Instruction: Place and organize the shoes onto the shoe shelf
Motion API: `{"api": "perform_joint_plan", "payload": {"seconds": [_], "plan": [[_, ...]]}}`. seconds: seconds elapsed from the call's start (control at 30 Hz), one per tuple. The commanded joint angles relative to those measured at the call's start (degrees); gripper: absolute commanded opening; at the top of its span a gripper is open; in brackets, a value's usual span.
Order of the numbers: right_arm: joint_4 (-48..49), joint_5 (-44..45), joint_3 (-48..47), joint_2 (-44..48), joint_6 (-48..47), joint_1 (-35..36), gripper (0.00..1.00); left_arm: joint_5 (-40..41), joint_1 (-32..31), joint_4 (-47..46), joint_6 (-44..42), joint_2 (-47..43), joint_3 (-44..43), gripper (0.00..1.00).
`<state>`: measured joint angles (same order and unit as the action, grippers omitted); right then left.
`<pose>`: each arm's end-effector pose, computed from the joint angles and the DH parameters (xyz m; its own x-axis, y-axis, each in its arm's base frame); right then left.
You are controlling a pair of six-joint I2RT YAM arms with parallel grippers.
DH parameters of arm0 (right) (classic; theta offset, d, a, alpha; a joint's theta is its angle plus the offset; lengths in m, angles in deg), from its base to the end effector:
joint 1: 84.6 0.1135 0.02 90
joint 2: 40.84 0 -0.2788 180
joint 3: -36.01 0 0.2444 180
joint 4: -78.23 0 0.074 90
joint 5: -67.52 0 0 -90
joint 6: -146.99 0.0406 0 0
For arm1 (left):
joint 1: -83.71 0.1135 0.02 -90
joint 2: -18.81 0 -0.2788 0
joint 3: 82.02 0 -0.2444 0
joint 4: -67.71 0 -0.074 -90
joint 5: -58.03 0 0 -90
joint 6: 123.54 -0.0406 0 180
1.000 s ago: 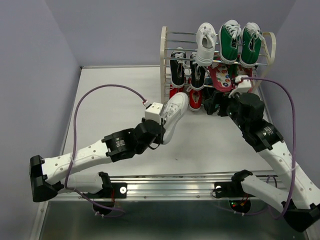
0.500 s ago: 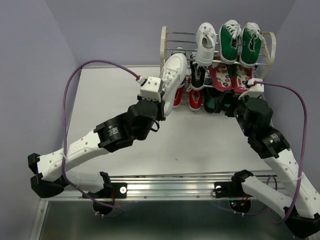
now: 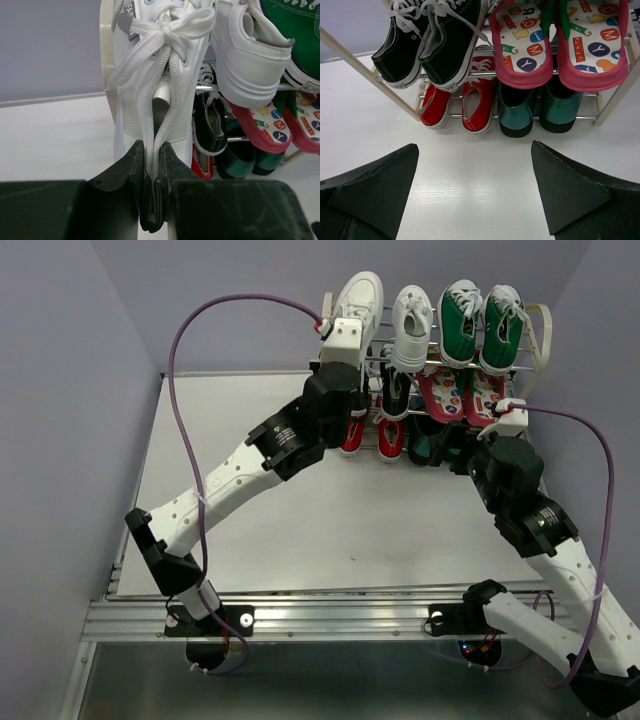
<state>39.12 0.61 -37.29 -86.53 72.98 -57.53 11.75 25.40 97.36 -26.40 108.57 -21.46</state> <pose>0.1416 0.0545 0.4041 -0.1917 0.1866 -0.9635 -0.0246 0.9805 0.1948 0.1996 -0.2699 0.5134 -0.0310 -0.1207 -0.9922 0.2500 0.9602 -0.1247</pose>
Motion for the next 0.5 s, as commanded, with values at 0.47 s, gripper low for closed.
{"api": "perform_joint_plan", "payload": {"seconds": [0.47], "plan": [[2.5, 1.9, 0.3, 0.8, 0.7, -0.2, 1.0, -9.4, 9.1, -0.5, -1.4, 15.1, -27.5, 0.0]]}}
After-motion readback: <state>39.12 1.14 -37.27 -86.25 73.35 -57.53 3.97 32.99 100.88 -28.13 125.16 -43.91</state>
